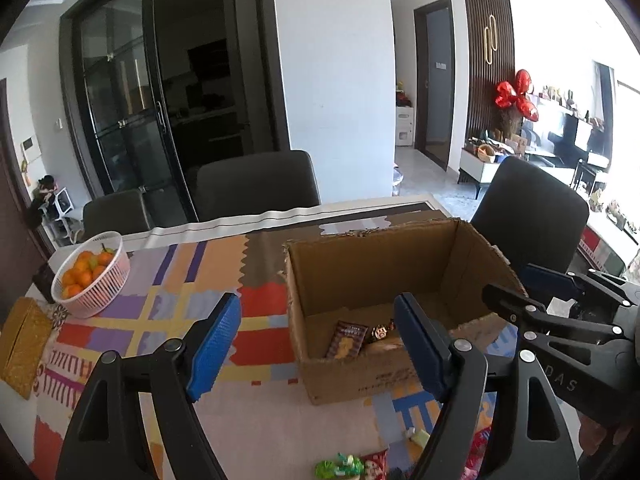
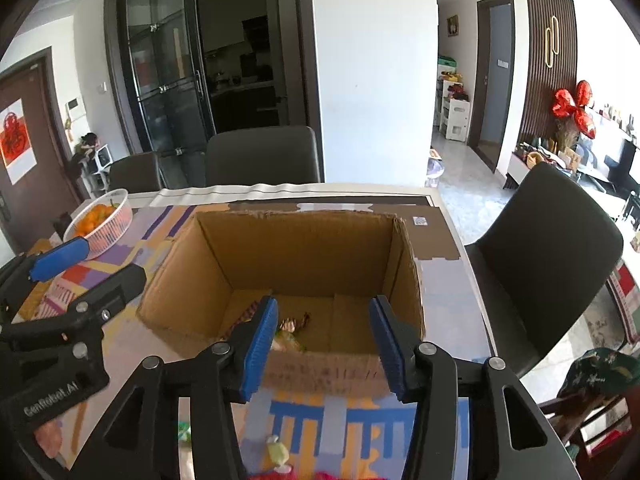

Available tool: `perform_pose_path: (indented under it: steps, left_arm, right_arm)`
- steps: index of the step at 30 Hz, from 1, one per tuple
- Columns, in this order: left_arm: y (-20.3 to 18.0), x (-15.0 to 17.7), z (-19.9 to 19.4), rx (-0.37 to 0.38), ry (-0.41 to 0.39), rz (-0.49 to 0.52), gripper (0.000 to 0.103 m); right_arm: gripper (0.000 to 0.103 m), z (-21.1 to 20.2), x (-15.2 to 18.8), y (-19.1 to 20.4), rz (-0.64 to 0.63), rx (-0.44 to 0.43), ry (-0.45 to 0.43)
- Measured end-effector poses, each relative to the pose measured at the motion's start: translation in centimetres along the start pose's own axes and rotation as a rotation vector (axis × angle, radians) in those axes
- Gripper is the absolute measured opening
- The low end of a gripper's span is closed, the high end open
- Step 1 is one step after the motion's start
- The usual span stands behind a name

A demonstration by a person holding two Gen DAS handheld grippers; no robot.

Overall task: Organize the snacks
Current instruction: 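Withdraw both tools from the box back toward the snack pile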

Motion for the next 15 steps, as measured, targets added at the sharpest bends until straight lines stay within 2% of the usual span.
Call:
perform_pose_path:
  steps: [5,15]
  left_arm:
    - [0.0,0.6,-2.6,0.006,-0.013,-0.009,0.081]
    - [0.6,2.9,-6.7,0.001,-0.009,-0.023,0.083]
  right_arm:
    - [0.055,-2.2,0.7,0.7,-0.018,-0.014,-0.011]
    - [0.055,-6.1,2.7,2.0,-0.061,-0.029,-0.017]
Point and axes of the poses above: each gripper's, at about its wrist camera, not at the fingertips, and z roughly the way its jaws point, y to its left, x to its underside, the point moved 1 cm from there along z, roughly the way its jaws point, and after that the axes turned 6 degrees about x, right-handed, at the moved point
